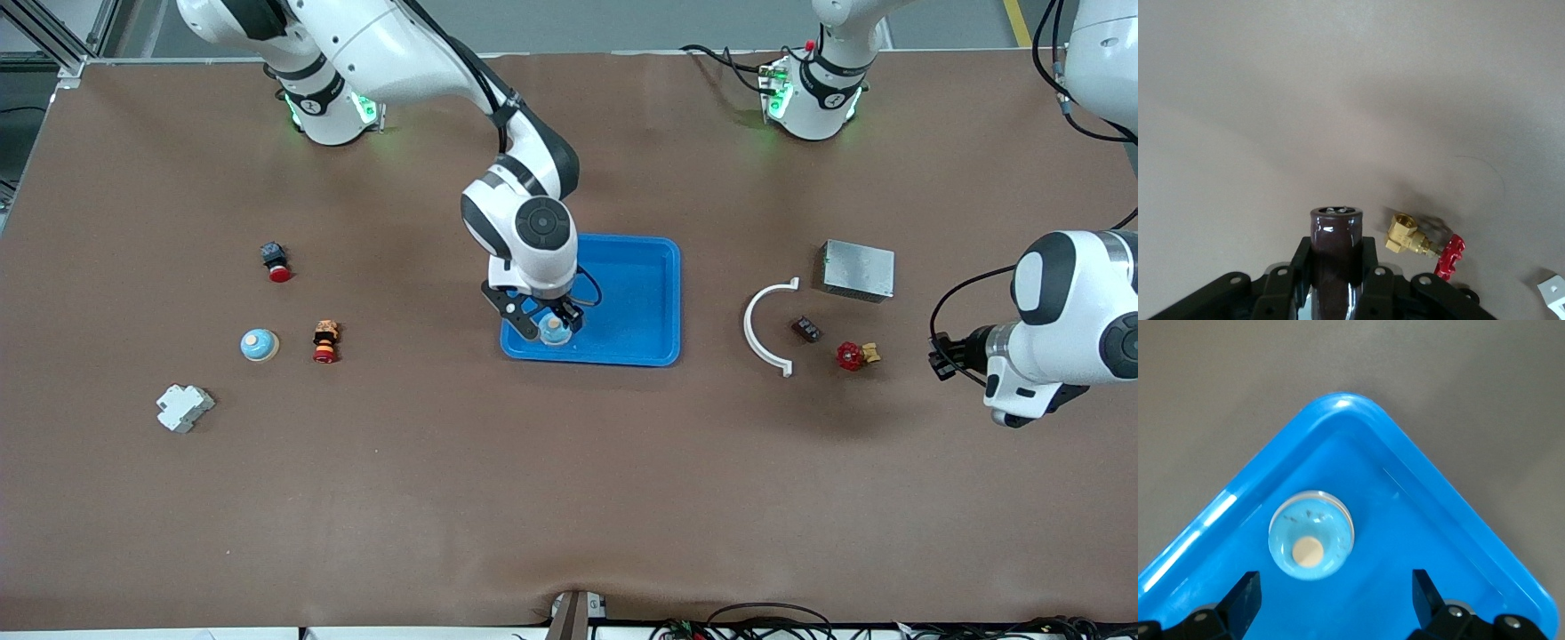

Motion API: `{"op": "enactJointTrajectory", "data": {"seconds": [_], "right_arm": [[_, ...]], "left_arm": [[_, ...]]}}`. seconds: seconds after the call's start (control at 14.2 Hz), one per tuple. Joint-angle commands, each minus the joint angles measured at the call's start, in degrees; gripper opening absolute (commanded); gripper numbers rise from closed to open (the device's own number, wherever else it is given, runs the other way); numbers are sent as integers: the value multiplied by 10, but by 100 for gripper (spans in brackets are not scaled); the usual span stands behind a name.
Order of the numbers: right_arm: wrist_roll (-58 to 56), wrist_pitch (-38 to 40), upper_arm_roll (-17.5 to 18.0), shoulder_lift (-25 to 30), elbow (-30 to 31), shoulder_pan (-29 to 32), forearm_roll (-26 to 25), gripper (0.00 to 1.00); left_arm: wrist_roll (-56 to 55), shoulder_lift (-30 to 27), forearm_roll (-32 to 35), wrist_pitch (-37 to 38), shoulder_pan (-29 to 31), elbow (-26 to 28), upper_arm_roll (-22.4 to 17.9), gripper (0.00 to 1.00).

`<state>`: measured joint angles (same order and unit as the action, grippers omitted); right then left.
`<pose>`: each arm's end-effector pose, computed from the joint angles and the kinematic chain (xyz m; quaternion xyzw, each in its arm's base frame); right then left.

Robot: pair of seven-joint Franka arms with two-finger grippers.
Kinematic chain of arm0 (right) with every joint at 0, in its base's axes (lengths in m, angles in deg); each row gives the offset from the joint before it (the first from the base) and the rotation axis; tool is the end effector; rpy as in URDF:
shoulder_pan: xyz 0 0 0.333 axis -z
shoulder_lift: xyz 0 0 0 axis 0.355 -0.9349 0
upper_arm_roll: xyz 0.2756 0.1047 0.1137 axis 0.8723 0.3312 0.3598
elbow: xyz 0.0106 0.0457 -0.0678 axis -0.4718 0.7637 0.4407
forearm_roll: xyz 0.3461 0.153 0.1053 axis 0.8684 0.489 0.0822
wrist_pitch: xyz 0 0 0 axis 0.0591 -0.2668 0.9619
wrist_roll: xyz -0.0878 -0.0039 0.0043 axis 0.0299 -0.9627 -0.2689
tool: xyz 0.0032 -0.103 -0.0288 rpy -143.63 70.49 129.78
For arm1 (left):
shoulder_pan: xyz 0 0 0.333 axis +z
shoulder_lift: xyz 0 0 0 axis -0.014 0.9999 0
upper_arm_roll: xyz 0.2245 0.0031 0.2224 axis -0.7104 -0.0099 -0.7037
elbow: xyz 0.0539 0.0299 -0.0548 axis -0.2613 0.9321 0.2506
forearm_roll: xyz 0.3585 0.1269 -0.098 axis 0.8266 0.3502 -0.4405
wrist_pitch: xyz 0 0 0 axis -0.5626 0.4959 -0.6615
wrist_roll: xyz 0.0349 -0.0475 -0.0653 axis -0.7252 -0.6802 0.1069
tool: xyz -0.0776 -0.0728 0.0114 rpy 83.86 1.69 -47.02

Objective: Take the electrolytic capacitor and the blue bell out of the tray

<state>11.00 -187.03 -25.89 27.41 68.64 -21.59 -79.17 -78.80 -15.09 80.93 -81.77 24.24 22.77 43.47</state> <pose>0.5037 0.4918 0.2284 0.9139 -0.4044 -0.0225 0.0251 0.6398 0.0708 0.2949 -0.9624 -0.2393 0.1107 0.0647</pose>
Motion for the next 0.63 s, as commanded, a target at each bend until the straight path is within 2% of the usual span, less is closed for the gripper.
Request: {"op": "enactJointTrajectory", "data": {"seconds": [0.0,0.14,0.56], "right_arm": [[15,3,-5,-30,-39,-4,-13,100],[15,-11,-5,-37,-39,1,-24,100],[14,-17,-5,-45,-41,3,-32,100]], "left_arm": [[44,8,-1,-11,4,-8,1,0],[85,19,-6,-34,24,-7,2,0],[72,24,9,-71,13,-2,1,0]]}}
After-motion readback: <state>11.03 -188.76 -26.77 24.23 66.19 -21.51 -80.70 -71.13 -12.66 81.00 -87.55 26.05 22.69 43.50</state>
